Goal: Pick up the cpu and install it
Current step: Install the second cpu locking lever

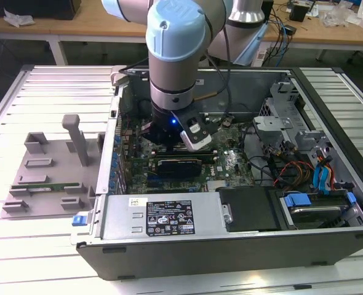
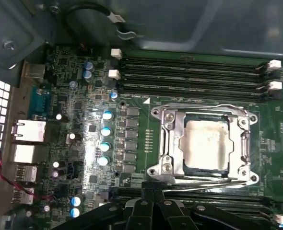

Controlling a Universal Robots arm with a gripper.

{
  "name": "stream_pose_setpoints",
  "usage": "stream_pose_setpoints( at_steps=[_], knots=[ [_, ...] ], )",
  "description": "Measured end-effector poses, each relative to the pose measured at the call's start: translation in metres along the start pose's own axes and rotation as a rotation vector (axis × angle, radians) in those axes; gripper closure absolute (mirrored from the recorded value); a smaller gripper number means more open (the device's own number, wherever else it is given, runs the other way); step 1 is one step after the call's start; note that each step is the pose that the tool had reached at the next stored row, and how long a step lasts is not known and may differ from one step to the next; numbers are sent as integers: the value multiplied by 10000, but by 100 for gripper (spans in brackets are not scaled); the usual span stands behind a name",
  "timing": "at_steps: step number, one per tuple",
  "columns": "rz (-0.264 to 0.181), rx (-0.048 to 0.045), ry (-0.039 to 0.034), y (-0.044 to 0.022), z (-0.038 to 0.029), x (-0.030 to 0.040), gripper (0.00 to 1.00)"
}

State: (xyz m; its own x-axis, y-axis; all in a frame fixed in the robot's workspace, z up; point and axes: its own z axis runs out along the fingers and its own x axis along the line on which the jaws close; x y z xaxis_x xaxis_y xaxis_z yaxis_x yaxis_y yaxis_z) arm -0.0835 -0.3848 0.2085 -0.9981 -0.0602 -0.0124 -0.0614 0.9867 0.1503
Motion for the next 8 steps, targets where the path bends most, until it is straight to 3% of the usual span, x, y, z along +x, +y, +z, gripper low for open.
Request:
stream_pose_setpoints(
  at_steps=[8],
  knots=[
    [-235,-17,39,79,68,10,89]
  ],
)
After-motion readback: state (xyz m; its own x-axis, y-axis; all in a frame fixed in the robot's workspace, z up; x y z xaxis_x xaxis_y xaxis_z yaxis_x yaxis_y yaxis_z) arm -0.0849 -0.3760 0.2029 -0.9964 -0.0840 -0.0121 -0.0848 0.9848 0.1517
